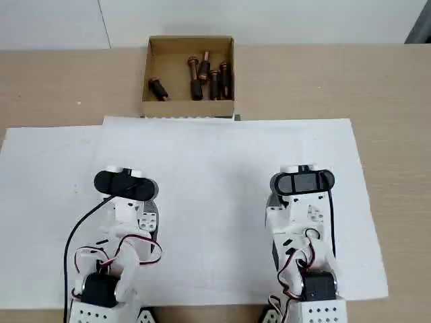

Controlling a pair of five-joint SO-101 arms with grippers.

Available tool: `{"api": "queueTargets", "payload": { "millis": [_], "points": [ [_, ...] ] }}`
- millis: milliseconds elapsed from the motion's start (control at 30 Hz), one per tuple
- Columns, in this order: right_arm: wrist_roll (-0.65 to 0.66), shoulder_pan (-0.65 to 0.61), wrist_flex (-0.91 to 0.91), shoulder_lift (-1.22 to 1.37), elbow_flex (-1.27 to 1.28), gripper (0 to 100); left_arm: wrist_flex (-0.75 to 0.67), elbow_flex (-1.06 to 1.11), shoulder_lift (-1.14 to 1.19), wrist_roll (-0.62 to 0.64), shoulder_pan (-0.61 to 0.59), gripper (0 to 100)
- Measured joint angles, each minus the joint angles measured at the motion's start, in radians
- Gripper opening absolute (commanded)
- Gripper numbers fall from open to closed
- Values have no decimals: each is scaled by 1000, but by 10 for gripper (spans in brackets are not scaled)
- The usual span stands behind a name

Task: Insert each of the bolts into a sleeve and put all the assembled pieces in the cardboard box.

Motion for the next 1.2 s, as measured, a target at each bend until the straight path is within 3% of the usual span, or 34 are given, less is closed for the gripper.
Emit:
{"api": "queueTargets", "payload": {
  "millis": [1200],
  "points": [
    [3,5,48,0,0,4,0,0,0,0,0,5]
  ]
}}
